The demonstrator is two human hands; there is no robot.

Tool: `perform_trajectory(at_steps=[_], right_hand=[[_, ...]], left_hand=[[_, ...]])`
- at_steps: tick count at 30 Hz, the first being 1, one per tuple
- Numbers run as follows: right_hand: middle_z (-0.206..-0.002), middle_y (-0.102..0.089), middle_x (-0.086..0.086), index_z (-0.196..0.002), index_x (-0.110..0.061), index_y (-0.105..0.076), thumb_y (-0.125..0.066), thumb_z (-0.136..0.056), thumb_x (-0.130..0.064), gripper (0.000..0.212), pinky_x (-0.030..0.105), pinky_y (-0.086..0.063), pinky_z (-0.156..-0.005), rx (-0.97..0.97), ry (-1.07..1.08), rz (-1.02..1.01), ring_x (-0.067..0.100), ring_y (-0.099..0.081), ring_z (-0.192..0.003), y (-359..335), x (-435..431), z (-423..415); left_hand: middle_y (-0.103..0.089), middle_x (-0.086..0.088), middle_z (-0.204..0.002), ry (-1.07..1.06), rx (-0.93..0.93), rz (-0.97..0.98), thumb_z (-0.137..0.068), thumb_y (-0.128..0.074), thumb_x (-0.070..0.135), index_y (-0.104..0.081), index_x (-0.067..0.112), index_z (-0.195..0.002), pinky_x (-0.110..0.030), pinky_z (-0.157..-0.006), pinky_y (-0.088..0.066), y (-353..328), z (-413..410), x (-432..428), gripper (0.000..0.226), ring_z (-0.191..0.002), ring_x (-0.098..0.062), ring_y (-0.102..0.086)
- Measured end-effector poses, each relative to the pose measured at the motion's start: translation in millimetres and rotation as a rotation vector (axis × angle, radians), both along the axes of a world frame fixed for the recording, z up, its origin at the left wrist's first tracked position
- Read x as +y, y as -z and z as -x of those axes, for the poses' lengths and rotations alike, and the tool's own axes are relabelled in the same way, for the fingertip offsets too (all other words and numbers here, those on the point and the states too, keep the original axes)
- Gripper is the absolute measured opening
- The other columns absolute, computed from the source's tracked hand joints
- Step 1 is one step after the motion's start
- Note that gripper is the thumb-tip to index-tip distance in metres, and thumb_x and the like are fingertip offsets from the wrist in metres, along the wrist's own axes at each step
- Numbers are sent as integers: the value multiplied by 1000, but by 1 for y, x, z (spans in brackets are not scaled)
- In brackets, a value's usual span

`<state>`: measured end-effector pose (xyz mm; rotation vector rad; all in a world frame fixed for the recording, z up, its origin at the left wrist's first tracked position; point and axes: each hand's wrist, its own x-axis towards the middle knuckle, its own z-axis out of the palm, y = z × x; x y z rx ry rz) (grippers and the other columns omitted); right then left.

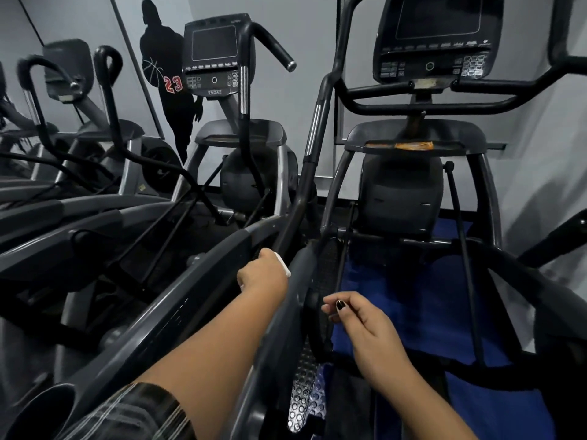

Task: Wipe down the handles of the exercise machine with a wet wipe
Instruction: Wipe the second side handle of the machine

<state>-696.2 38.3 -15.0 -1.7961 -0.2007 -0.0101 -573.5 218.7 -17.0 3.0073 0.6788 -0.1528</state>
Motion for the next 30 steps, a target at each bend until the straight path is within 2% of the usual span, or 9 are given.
perform_trajectory(at_steps=[5, 8, 11, 13, 16, 20, 24, 28, 30], right_hand=[[-96, -70, -18, -95, -33, -68, -46, -101, -15, 29, 21, -48, -82, -15, 30, -5, -1, -64, -93, -8, 8, 7], [-95, -70, -15, -94, -35, -68, -46, -101, -17, 29, 32, -53, -80, -23, 41, 27, 6, -65, -89, -10, 8, 10], [-94, -71, -11, -95, -35, -67, -45, -101, -17, 29, 40, -53, -77, -25, 48, 36, 20, -65, -85, -12, 3, 14], [-97, -70, -15, -97, -33, -67, -45, -101, -16, 28, 30, -53, -76, -22, 47, 37, 8, -65, -90, -12, 0, 17], [-98, -70, -17, -99, -33, -67, -45, -101, -16, 28, 20, -47, -79, -18, 48, 43, 0, -63, -95, -12, -2, 23], [-96, -69, -18, -99, -33, -67, -45, -102, -18, 27, 22, -50, -80, -8, 32, 51, 0, -63, -94, -13, 2, 34], [-97, -70, -17, -98, -32, -67, -45, -101, -16, 27, 22, -49, -84, -15, 5, 39, 0, -63, -95, -16, 12, 42], [-97, -70, -15, -97, -34, -67, -46, -101, -18, 27, 20, -49, -82, -25, -7, 42, 0, -63, -94, -17, 23, 50], [-97, -70, -15, -98, -34, -67, -46, -101, -18, 27, 22, -51, -84, -26, -11, 43, 1, -64, -94, -16, 28, 54]], left_hand=[[-58, -13, -123, 158, -86, -333, -96, -49, 20, -31, -3, -138, -39, -83, -51, 14, 16, -3, 51, -102, -28, -65], [-50, -16, -128, 222, -96, -383, -94, -53, 11, -20, -6, -144, -37, -75, -53, 14, 9, -9, 62, -103, -27, -64], [-49, -16, -131, 202, -113, -133, -89, -60, 12, -25, -4, -142, -41, -79, -53, 6, -5, -4, 65, -111, -31, -61], [-52, -17, -128, 201, -104, 104, -87, -60, 12, -32, -4, -135, -41, -82, -51, -2, -11, 5, 58, -114, -35, -58], [-56, -14, -117, 241, 12, 289, -94, -53, 17, -47, -1, -114, -35, -74, -47, -14, -9, 17, 27, -100, -31, -60], [-56, -7, -96, 322, 91, 340, -97, -53, 29, -66, 3, -107, -29, -68, -45, -18, 7, 25, 31, -85, -22, -58], [-60, -8, -89, 233, 34, 470, -94, -58, 24, -63, -1, -112, -29, -73, -46, -16, 30, 32, 32, -87, -24, -59], [-66, -11, -85, 157, 17, 582, -93, -54, 19, -63, 6, -92, -27, -56, -50, -11, 53, 34, 15, -68, -24, -64], [-65, -10, -85, 131, -15, 568, -91, -52, 23, -63, 8, -94, -28, -60, -48, -8, 57, 34, 19, -69, -25, -61]])
